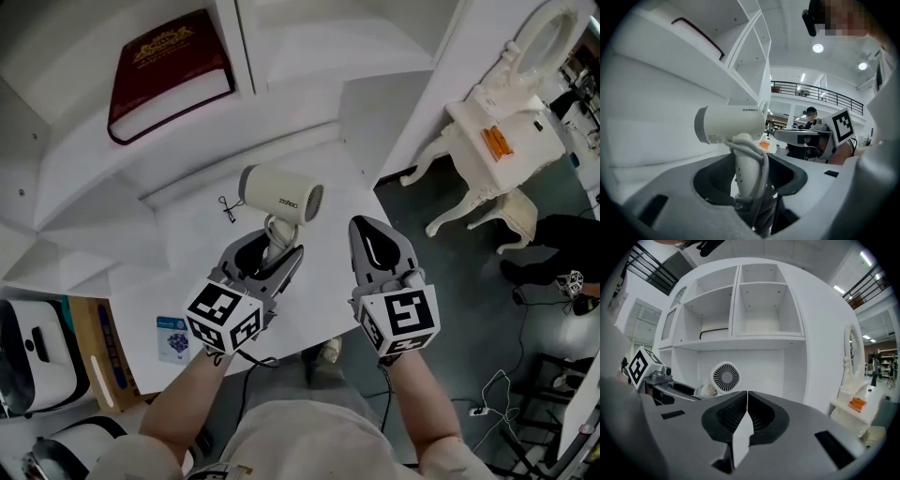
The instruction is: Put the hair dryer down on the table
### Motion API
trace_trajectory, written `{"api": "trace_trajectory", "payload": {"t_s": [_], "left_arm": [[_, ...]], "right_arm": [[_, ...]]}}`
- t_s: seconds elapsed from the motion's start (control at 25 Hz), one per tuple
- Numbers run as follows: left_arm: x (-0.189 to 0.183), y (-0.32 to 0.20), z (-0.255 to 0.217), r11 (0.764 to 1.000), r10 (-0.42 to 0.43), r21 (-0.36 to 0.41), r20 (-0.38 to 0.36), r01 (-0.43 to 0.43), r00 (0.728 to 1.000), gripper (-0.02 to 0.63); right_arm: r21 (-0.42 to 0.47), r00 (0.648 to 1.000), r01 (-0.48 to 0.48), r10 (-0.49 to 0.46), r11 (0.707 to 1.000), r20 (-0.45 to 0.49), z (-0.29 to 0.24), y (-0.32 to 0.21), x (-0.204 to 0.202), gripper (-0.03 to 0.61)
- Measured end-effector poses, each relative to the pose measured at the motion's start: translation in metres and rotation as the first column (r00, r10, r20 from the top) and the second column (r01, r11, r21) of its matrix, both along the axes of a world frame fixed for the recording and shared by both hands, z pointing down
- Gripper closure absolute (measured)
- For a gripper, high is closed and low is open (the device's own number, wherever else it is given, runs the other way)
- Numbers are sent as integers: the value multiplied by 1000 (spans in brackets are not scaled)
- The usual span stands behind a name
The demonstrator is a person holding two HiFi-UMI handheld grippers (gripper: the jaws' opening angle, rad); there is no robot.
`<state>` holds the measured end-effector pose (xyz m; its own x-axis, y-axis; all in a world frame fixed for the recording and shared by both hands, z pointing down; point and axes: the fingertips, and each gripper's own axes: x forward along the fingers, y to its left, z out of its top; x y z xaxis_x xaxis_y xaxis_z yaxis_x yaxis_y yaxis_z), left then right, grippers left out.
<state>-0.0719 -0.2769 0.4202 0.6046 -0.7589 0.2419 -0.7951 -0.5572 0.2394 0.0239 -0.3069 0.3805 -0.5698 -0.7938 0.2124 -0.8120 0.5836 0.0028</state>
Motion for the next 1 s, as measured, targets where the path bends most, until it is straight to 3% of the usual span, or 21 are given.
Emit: {"api": "trace_trajectory", "payload": {"t_s": [0.36,0.68,1.0], "left_arm": [[1,-31,97,984,13,-177,16,-10,1000,396],[8,-45,183,916,58,-398,21,-45,998,397],[14,-55,249,857,77,-512,20,-56,997,397]], "right_arm": [[-173,999,7,-1,985,37,75,-20,-8,557],[-249,1000,-9,12,968,9,134,-32,-7,557],[-308,999,-41,42,950,-5,175,-33,3,557]]}}
